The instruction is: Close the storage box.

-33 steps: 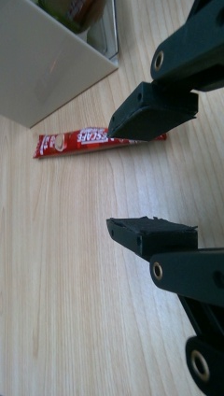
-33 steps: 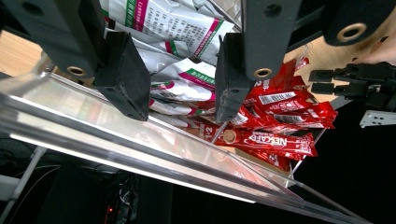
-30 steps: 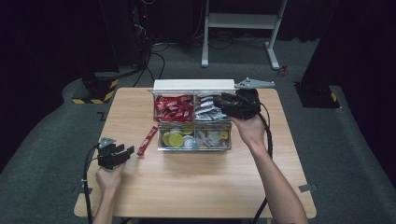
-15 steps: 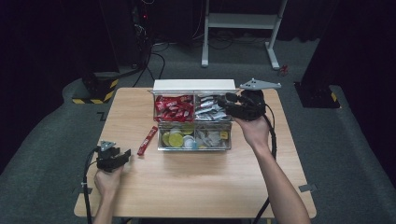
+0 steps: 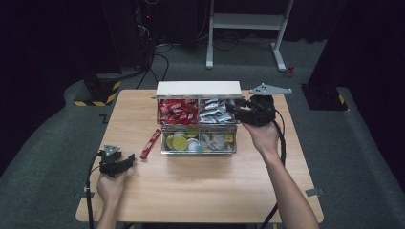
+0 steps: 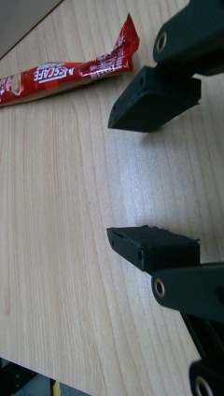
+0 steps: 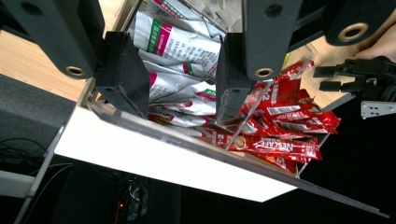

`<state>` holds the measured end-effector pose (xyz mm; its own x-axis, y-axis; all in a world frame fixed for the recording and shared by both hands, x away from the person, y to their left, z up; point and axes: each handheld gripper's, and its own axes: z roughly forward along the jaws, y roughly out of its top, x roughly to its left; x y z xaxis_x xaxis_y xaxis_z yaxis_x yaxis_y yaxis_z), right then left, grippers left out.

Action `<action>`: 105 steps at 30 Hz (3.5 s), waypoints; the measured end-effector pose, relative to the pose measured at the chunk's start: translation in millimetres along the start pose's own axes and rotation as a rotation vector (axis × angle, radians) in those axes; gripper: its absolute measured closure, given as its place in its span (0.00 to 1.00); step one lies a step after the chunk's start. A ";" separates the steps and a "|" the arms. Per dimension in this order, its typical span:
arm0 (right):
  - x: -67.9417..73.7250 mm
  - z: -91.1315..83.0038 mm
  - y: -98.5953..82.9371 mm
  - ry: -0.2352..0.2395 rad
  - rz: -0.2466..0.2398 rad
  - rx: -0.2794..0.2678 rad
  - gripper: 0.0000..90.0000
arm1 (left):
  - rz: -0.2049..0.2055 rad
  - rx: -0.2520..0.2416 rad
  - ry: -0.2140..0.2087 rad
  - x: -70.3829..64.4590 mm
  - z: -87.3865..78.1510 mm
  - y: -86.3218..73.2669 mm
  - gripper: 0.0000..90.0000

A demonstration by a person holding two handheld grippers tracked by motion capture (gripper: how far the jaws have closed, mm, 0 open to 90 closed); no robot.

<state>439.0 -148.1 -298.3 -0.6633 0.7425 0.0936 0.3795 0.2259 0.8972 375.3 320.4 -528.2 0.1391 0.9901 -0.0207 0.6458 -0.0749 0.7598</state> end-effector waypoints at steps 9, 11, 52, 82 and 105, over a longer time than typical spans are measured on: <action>-2.4 -3.8 -8.0 0.001 0.008 0.000 0.61 | 0.018 0.007 0.002 -1.5 0.5 0.3 0.42; -2.8 -4.7 -10.9 0.002 0.012 0.006 0.61 | 0.020 0.008 0.000 -1.9 0.6 0.3 0.42; -12.2 -11.9 -42.6 -0.026 0.039 0.042 0.59 | 0.028 0.009 0.002 -2.3 1.2 0.9 0.42; -33.7 -38.7 -58.5 -0.070 0.083 0.001 0.58 | 0.029 0.010 0.004 -2.5 1.2 1.0 0.41; -62.8 -61.0 -87.7 -0.148 0.167 -0.080 0.55 | 0.029 0.011 0.003 -2.5 1.1 1.0 0.41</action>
<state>408.0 -253.0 -356.5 -0.4916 0.8511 0.1843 0.4196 0.0461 0.9065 376.5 317.6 -528.1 0.1558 0.9878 0.0031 0.6501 -0.1049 0.7525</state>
